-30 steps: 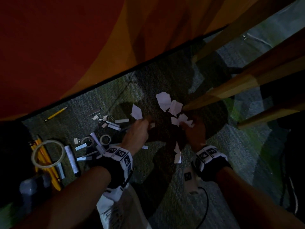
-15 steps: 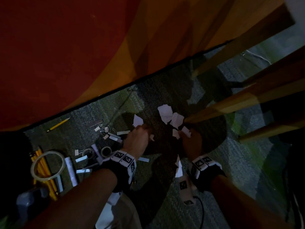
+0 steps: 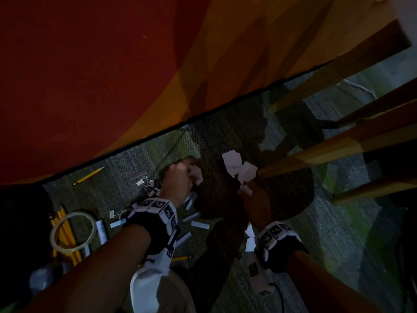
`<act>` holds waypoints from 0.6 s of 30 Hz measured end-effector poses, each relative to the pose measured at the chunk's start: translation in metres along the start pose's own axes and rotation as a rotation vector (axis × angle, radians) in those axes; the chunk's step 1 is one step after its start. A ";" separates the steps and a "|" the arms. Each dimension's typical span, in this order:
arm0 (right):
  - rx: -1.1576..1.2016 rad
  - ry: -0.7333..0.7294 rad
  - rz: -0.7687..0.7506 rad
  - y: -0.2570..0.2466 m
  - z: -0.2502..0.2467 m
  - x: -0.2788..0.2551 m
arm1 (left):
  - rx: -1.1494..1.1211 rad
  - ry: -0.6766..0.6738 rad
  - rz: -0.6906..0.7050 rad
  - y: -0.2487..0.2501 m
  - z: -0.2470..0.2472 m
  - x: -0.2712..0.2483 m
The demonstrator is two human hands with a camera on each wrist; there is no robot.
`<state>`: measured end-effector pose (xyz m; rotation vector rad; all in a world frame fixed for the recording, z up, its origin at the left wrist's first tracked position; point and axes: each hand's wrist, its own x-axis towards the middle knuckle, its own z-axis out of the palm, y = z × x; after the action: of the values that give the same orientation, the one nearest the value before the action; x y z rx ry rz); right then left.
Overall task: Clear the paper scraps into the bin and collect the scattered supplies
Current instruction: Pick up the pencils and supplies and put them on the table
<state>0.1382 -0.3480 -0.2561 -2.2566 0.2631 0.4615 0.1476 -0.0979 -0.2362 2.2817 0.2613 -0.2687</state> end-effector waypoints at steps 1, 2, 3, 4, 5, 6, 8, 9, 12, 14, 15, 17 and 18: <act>-0.038 -0.011 -0.020 -0.001 -0.002 0.002 | 0.015 0.003 -0.034 -0.004 -0.001 0.004; -0.078 -0.009 -0.032 -0.005 -0.004 0.004 | 0.021 0.002 -0.056 -0.008 -0.002 0.008; -0.084 0.023 -0.038 -0.014 -0.007 0.004 | 0.022 -0.007 -0.071 -0.010 -0.001 0.010; -0.056 0.057 -0.066 -0.018 -0.009 0.006 | 0.013 -0.010 -0.075 -0.011 0.001 0.012; -0.010 0.083 -0.099 -0.026 -0.011 0.006 | 0.010 -0.011 -0.080 -0.011 0.001 0.012; 0.039 0.102 -0.124 -0.030 -0.012 0.009 | 0.009 -0.002 -0.081 -0.012 0.003 0.013; 0.102 0.102 -0.086 -0.040 -0.016 0.017 | -0.009 0.019 -0.090 -0.011 0.005 0.013; 0.120 0.085 -0.039 -0.040 -0.015 0.023 | -0.027 0.017 -0.096 -0.009 0.005 0.012; 0.066 0.029 0.085 -0.037 -0.007 0.042 | -0.057 -0.001 -0.103 -0.008 0.006 0.013; 0.058 0.023 0.114 -0.034 -0.002 0.048 | -0.076 -0.011 -0.120 -0.009 0.006 0.015; 0.083 0.056 0.115 -0.034 -0.001 0.048 | -0.093 -0.024 -0.131 -0.010 0.006 0.015; 0.086 0.093 0.095 -0.034 0.000 0.047 | -0.114 -0.050 -0.153 -0.013 0.005 0.014; 0.062 0.092 0.093 -0.032 0.000 0.048 | -0.120 -0.049 -0.166 -0.015 0.005 0.014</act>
<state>0.1927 -0.3286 -0.2541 -2.2147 0.4258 0.3925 0.1565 -0.0902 -0.2536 2.1345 0.4305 -0.3836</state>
